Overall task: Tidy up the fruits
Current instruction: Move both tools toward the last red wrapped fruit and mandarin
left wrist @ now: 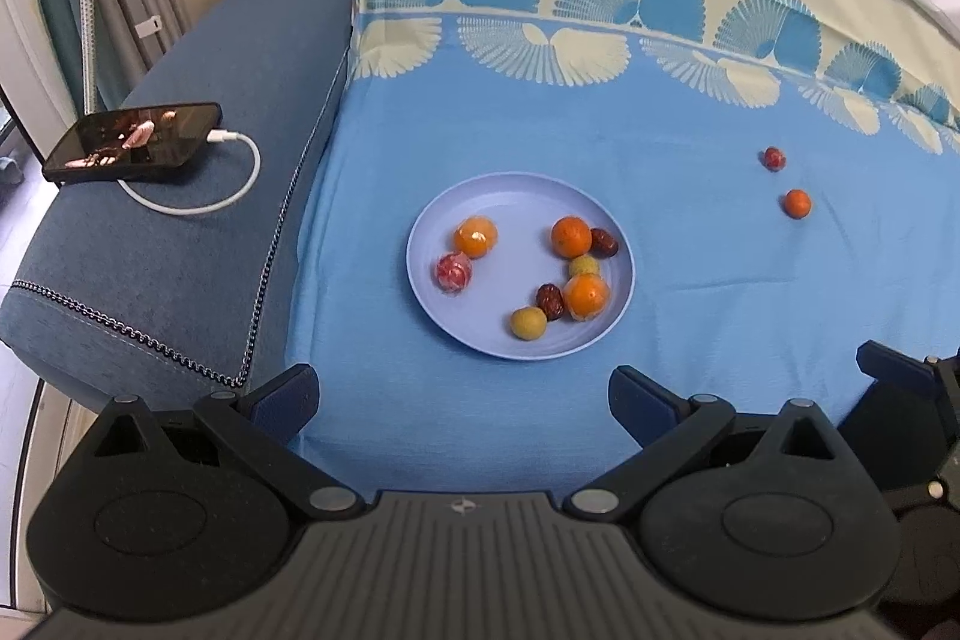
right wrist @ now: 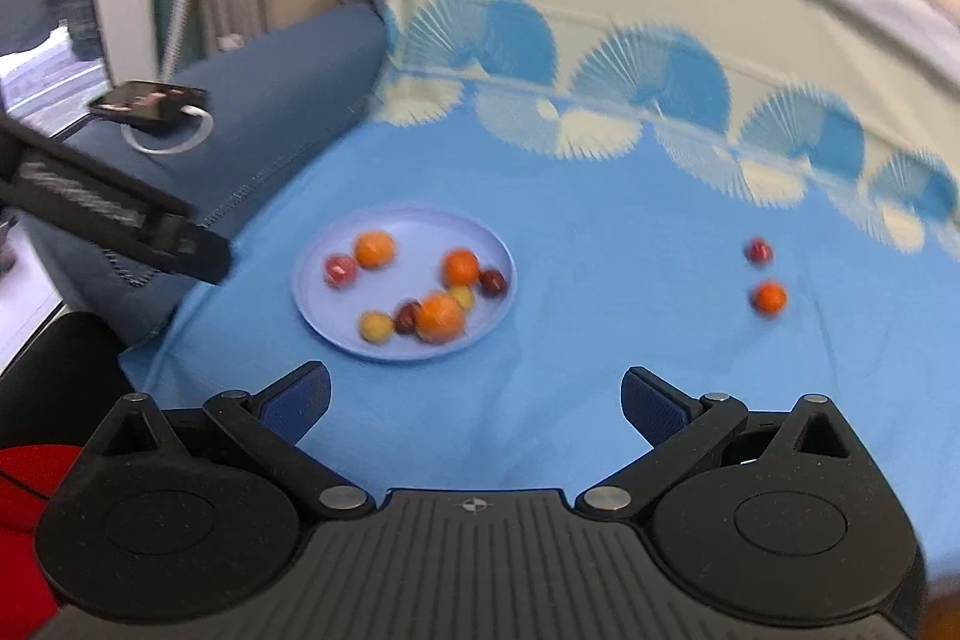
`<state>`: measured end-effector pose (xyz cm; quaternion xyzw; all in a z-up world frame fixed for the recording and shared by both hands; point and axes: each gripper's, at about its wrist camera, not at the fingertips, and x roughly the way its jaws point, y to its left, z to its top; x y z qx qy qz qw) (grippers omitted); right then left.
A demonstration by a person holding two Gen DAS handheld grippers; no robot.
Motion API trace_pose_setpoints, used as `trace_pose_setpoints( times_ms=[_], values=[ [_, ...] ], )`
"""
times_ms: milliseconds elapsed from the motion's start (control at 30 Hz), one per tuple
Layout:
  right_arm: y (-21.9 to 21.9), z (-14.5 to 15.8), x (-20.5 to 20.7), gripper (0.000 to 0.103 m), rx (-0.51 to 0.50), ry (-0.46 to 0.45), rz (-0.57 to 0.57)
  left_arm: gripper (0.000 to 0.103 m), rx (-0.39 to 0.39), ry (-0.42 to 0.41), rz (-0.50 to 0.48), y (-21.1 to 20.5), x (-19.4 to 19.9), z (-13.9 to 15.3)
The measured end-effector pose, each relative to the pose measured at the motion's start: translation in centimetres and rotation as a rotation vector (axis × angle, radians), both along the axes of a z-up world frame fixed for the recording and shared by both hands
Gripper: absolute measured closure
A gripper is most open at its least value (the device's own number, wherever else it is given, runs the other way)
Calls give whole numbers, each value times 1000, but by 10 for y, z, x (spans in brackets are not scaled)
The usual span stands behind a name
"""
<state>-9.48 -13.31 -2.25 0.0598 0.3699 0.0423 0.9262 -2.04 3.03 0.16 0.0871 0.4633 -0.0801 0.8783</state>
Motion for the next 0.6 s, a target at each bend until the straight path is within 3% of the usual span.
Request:
trace_pose_setpoints(
  times_ms=[233, 467, 600],
  values=[
    [-41, -31, 22, 1, 66, 57, -170, 0, 13, 44, 14, -9, 19, -8],
    [-116, -98, 82, 1, -89, 32, -438, 0, 19, 71, 2, -33, 46, -7],
    [-166, -145, 134, 1, -161, 88, -525, 0, 63, 102, -20, -60, 65, -17]
  ],
)
